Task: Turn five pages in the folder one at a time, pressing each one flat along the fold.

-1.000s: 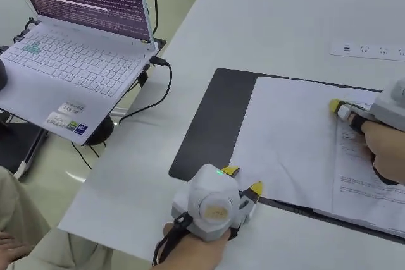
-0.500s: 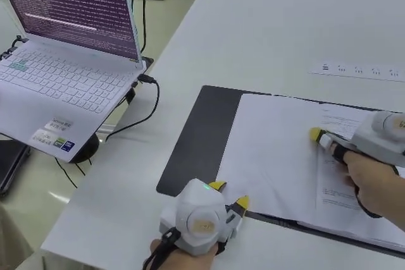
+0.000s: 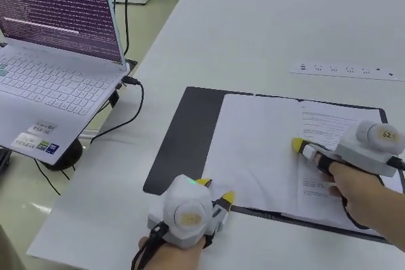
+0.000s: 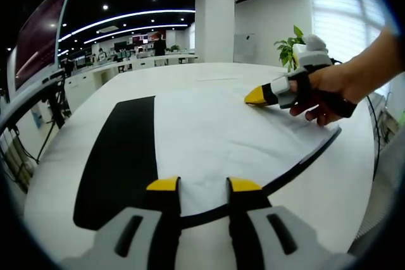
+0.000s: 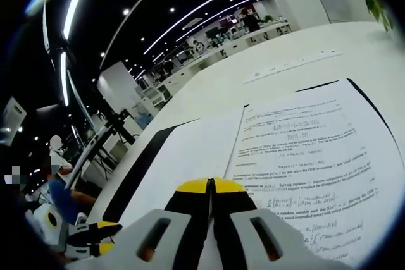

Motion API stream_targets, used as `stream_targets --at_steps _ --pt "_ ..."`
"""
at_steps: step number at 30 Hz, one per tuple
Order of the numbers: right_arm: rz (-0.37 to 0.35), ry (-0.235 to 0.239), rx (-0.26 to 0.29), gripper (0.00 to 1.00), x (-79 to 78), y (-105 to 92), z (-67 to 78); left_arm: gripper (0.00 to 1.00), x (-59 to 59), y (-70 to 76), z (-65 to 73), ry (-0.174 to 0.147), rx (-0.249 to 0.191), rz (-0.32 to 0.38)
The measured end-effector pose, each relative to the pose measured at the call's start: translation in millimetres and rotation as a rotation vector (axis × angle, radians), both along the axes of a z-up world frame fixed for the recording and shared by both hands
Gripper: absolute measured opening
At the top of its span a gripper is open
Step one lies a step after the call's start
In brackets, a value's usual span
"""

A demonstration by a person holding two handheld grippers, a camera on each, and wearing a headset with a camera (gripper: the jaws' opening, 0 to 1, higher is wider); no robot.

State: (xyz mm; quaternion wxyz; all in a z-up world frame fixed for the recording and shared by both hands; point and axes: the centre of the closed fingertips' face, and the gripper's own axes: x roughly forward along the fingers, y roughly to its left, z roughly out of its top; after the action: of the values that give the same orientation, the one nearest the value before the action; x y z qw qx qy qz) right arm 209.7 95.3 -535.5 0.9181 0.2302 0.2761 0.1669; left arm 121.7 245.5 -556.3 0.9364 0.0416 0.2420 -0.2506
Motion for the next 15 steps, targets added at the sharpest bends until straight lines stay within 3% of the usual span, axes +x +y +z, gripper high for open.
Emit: stream_targets --at_steps 5,14,15 --pt "0.012 0.013 0.032 0.0 -16.2 3.0 -2.3 0.28 -0.4 -0.5 0.7 0.003 0.0 0.0" --pt "0.054 0.025 0.04 0.0 -51.7 13.5 -2.9 0.28 -0.5 -0.7 1.0 0.002 0.0 0.0" --pt "0.059 0.024 0.039 0.0 -48.9 12.5 -4.5 0.28 -0.5 -0.7 0.9 0.002 0.001 0.0"
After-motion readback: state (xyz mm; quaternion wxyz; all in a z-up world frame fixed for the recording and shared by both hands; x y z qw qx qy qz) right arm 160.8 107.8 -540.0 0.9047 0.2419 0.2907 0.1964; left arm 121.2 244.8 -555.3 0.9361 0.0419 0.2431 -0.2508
